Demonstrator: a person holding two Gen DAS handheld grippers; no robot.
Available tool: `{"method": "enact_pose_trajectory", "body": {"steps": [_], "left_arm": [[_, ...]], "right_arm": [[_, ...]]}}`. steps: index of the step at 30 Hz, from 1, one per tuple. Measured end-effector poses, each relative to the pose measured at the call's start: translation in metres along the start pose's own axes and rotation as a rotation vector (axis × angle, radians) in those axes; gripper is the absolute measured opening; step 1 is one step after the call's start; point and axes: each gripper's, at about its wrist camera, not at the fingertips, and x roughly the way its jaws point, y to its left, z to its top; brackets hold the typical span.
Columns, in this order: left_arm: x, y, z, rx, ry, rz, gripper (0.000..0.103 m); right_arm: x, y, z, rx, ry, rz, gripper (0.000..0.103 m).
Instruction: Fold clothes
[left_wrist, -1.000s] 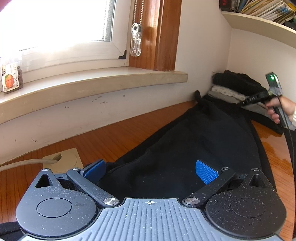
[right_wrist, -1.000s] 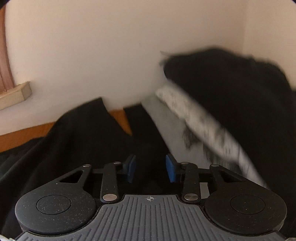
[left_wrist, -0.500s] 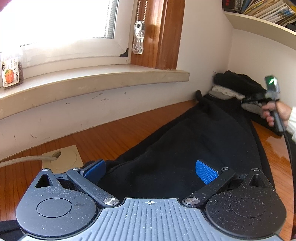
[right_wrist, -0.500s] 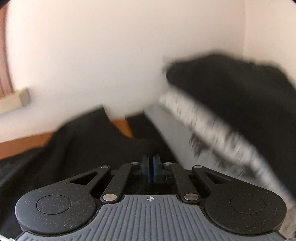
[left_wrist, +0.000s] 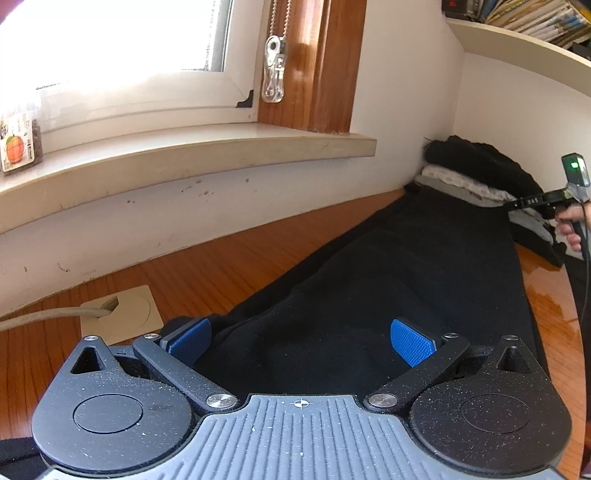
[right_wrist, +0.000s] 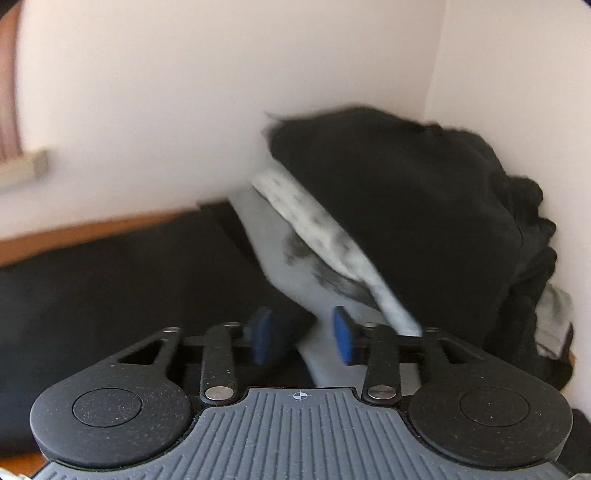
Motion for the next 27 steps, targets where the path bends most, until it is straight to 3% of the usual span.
{"method": "enact_pose_trajectory", "body": {"steps": [5,7,9,13,17,20,22,23,25,26,27], "left_arm": [[0.0,-0.001,0.0,0.004,0.001,0.003,0.103],[0.0,0.0,0.001,0.0,0.003,0.001,0.103],[0.001,0.001,0.001,-0.008,0.004,0.0,0.103],[-0.007,0.007,0.004,-0.029,-0.001,0.017,0.103],[-0.025,0.022,0.005,-0.023,0.023,0.049,0.102],[-0.034,0.035,0.001,-0.013,0.074,0.063,0.088],[-0.036,0.04,-0.004,-0.002,0.113,0.06,0.067],[-0.038,0.042,-0.005,0.002,0.127,0.062,0.064],[-0.04,0.044,-0.009,0.008,0.142,0.072,0.042],[-0.044,0.045,-0.01,0.013,0.143,0.076,0.036],[-0.048,0.045,-0.012,0.02,0.14,0.08,0.014]], "right_arm": [[-0.001,0.066,-0.016,0.0,0.009,0.324,0.055],[0.002,0.092,-0.026,-0.027,0.029,0.402,0.058],[0.004,0.114,-0.034,-0.07,0.048,0.433,0.06],[0.004,0.136,-0.04,-0.159,0.046,0.424,0.074],[0.004,0.14,-0.039,-0.199,0.048,0.416,0.074],[0.006,0.141,-0.045,-0.197,0.027,0.425,0.076],[0.005,0.139,-0.045,-0.196,0.017,0.43,0.077],[0.003,0.136,-0.045,-0.195,0.018,0.43,0.077],[0.004,0.135,-0.044,-0.193,0.021,0.425,0.08],[0.004,0.135,-0.043,-0.191,0.022,0.423,0.08],[0.004,0.135,-0.042,-0.189,0.023,0.423,0.081]]}}
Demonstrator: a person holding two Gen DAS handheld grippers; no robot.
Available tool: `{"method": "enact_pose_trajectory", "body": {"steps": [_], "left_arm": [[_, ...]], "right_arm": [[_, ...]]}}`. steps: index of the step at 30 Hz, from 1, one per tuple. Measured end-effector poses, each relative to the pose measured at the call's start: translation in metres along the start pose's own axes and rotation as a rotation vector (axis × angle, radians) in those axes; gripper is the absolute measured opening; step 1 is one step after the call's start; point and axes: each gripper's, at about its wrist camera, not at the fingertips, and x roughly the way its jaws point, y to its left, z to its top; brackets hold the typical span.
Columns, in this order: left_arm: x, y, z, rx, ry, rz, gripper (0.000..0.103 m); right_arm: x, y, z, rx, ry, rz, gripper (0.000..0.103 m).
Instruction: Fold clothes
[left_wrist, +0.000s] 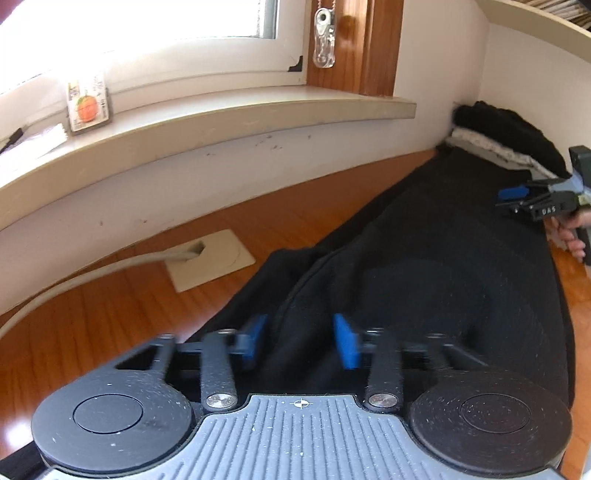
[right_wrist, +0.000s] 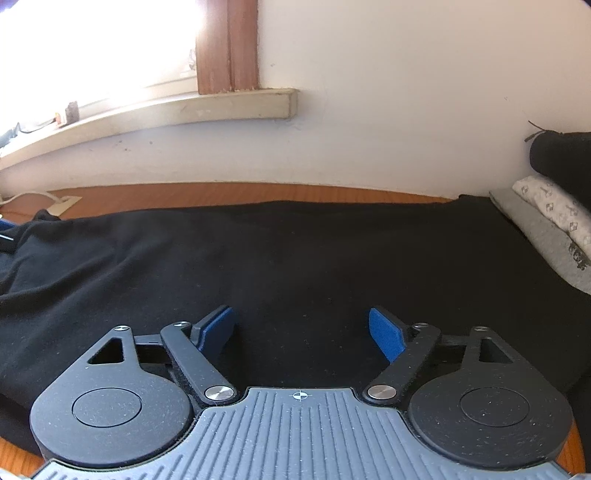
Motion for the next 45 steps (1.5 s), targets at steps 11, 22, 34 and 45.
{"method": "enact_pose_trajectory", "body": {"steps": [11,22,34,45], "left_arm": [[-0.029,0.014,-0.006,-0.036,-0.074,0.023,0.053],[-0.006,0.016,-0.016,-0.046,-0.069,-0.055,0.081],[-0.026,0.025,-0.039,-0.037,-0.053,-0.128,0.084],[-0.034,0.046,-0.046,-0.035,-0.048,-0.149,0.084]], "right_arm": [[0.0,0.0,0.002,0.0,0.003,0.003,0.082],[-0.024,0.0,-0.012,-0.002,0.054,-0.022,0.082],[-0.075,-0.009,-0.028,0.056,0.069,-0.04,0.08],[-0.023,-0.128,-0.009,0.232,-0.001,-0.205,0.073]]}}
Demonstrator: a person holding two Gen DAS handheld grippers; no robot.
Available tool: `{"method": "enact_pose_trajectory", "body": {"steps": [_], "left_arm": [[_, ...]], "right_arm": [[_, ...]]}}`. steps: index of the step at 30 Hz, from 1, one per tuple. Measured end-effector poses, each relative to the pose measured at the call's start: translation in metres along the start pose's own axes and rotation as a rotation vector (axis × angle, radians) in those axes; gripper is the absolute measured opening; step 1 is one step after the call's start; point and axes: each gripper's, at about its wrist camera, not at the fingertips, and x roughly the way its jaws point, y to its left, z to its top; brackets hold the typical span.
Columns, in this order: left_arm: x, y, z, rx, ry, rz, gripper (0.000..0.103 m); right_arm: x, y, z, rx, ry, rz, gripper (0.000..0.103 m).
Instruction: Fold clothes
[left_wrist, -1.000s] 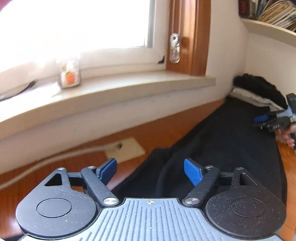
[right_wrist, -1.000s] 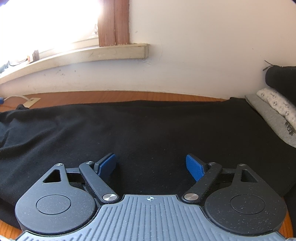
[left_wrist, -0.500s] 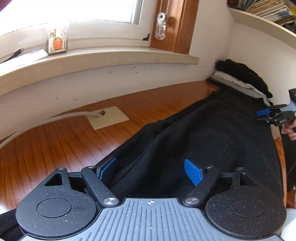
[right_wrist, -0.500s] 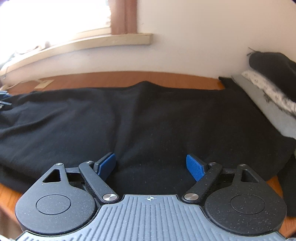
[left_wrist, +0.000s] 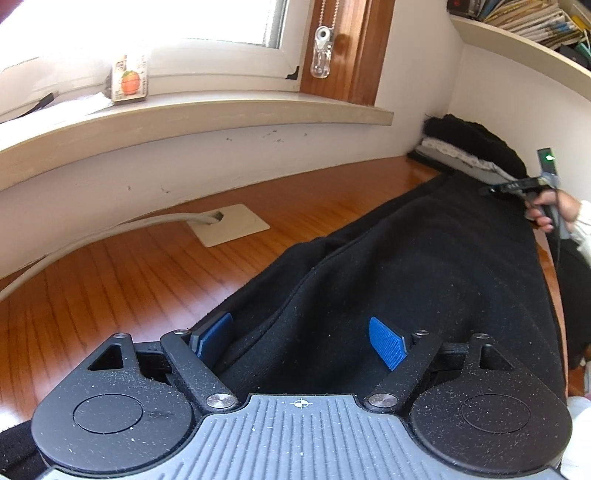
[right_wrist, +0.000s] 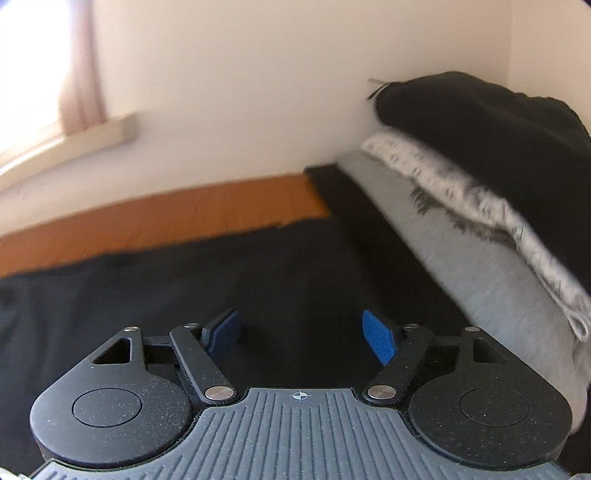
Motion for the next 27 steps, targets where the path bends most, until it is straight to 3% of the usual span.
{"method": "enact_pose_trajectory", "body": {"steps": [2,7,12,18,23,27], "left_arm": [[-0.001,0.003,0.0,-0.016,-0.006,-0.014,0.085],[-0.002,0.001,-0.001,-0.018,-0.01,0.013,0.085],[-0.001,0.0,0.0,-0.02,-0.008,0.044,0.088],[0.001,-0.005,0.0,-0.01,-0.001,0.122,0.088],[0.0,-0.004,0.0,-0.026,-0.008,0.151,0.088],[-0.001,0.001,0.0,-0.053,-0.018,0.138,0.089]], "right_arm": [[0.012,-0.006,0.01,0.008,-0.011,0.021,0.073],[0.042,-0.018,0.023,-0.008,0.027,-0.064,0.073],[0.046,-0.029,0.024,0.019,0.026,-0.053,0.072],[0.034,-0.024,0.023,0.022,0.031,0.046,0.01],[-0.005,-0.009,0.025,-0.008,-0.017,0.088,0.008],[-0.061,0.016,0.02,-0.038,-0.063,0.219,0.007]]}}
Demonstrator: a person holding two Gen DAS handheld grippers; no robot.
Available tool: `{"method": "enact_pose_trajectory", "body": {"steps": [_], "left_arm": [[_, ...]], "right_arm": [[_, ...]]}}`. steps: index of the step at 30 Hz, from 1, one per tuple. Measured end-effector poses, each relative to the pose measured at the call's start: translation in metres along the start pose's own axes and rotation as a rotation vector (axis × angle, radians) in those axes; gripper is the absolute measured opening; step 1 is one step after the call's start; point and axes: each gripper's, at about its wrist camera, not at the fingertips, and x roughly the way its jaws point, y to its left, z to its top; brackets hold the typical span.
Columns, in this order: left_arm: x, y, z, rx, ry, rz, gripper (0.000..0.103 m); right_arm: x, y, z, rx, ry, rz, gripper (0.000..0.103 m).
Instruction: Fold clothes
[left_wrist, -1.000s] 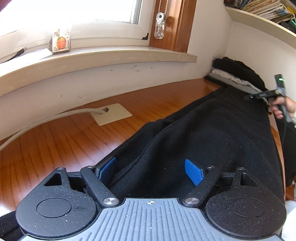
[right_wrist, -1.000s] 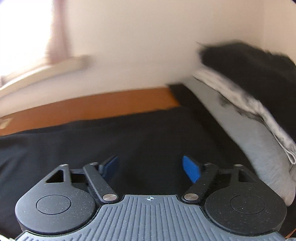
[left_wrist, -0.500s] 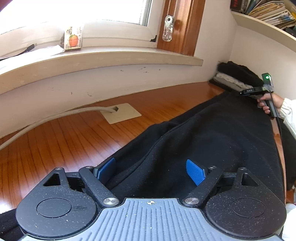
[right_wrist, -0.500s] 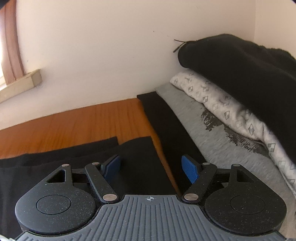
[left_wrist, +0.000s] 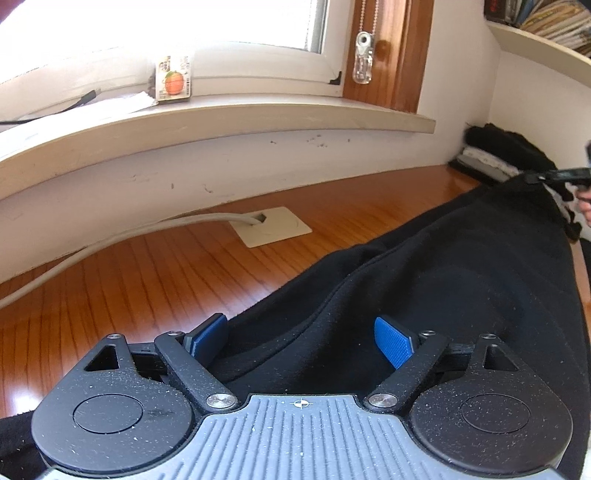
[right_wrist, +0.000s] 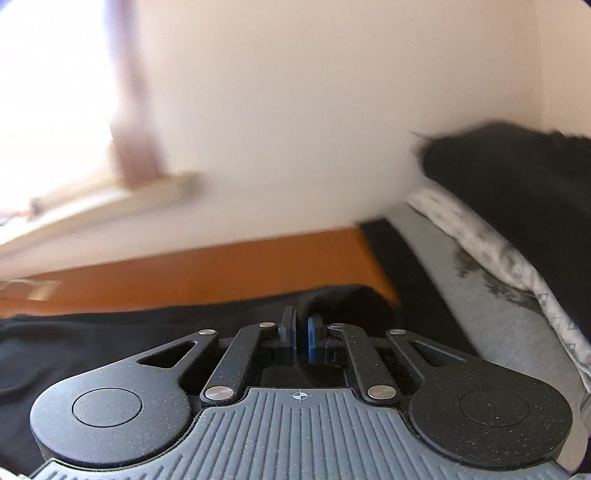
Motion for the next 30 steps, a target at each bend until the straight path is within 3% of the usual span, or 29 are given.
{"method": "enact_pose_trajectory", "body": {"steps": [3,7,9,13,16,19,26,30], "left_arm": [[0.0,0.001,0.0,-0.008,-0.001,-0.006,0.09],[-0.001,0.0,0.0,-0.006,0.0,-0.008,0.091],[-0.001,0.0,0.0,-0.005,0.0,-0.008,0.091],[-0.001,0.0,0.0,-0.004,0.0,-0.008,0.091],[-0.001,0.0,0.0,-0.003,0.0,-0.007,0.091],[-0.001,-0.001,0.0,0.001,-0.002,-0.002,0.092],[-0.003,-0.004,0.0,0.012,-0.011,0.026,0.092],[-0.005,-0.004,0.0,0.012,-0.019,0.052,0.094]], "right_arm": [[-0.022,0.032,-0.015,-0.042,0.06,0.107,0.006],[-0.032,0.052,-0.038,-0.098,0.142,0.089,0.01],[-0.038,0.048,-0.039,-0.081,0.13,0.067,0.016],[-0.053,0.036,-0.021,-0.061,0.06,0.033,0.038],[-0.055,0.03,-0.003,-0.062,0.003,-0.035,0.042],[-0.026,0.03,0.01,-0.073,0.022,-0.06,0.042],[0.085,0.029,0.025,-0.061,0.146,-0.15,0.042],[0.111,0.019,0.024,-0.049,0.196,-0.198,0.042]]}}
